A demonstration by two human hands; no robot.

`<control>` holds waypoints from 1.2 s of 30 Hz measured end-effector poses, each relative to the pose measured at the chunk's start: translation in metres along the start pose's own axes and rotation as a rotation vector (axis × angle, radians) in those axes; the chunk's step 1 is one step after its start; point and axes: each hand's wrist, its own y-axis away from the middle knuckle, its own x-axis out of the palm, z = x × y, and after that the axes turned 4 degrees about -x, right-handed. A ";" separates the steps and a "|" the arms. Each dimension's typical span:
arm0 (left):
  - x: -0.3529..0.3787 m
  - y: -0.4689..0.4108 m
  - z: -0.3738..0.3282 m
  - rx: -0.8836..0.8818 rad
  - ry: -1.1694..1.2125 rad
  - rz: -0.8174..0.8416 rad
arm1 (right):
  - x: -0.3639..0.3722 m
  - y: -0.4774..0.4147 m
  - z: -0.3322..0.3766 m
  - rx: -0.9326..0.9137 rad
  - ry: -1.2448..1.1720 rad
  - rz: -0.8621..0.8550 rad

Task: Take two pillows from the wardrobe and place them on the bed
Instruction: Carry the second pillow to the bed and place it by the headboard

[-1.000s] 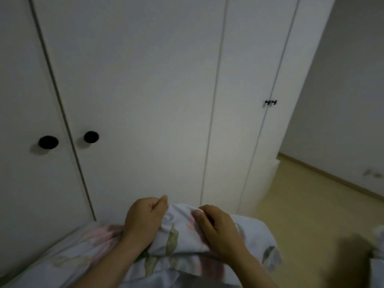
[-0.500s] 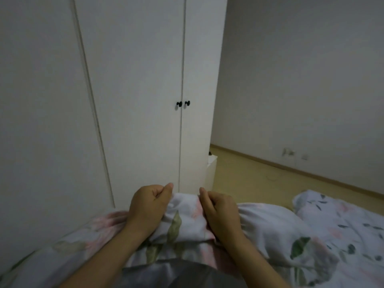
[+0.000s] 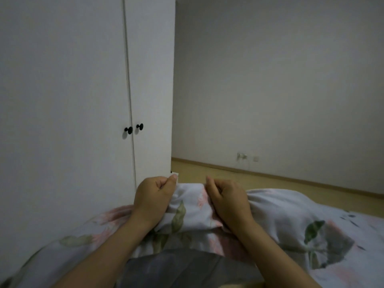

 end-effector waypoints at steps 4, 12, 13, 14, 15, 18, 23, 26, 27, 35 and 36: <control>0.038 -0.052 0.019 0.027 0.053 0.043 | 0.007 -0.040 -0.030 0.044 0.090 -0.046; 0.144 -0.142 0.039 0.049 0.114 0.131 | 0.013 -0.110 -0.130 0.085 0.180 -0.146; 0.157 -0.153 0.039 0.061 0.127 0.140 | 0.013 -0.119 -0.144 0.082 0.191 -0.161; 0.171 -0.165 0.039 0.066 0.148 0.155 | 0.012 -0.130 -0.159 0.070 0.207 -0.176; 0.183 -0.176 0.040 0.064 0.168 0.174 | 0.011 -0.139 -0.172 0.071 0.214 -0.180; 0.228 -0.218 0.041 0.076 0.173 0.201 | 0.006 -0.177 -0.215 0.069 0.216 -0.196; 0.298 -0.281 0.049 0.074 0.149 0.171 | 0.007 -0.237 -0.285 0.065 0.252 -0.235; 0.335 -0.323 0.065 0.084 0.129 0.177 | 0.018 -0.273 -0.322 0.070 0.261 -0.231; 0.343 -0.333 0.068 0.089 0.121 0.172 | 0.020 -0.282 -0.330 0.076 0.260 -0.224; 0.426 -0.454 0.113 0.131 0.150 0.222 | 0.065 -0.382 -0.419 0.122 0.312 -0.249; 0.439 -0.475 0.117 0.132 0.167 0.243 | 0.069 -0.399 -0.431 0.136 0.329 -0.256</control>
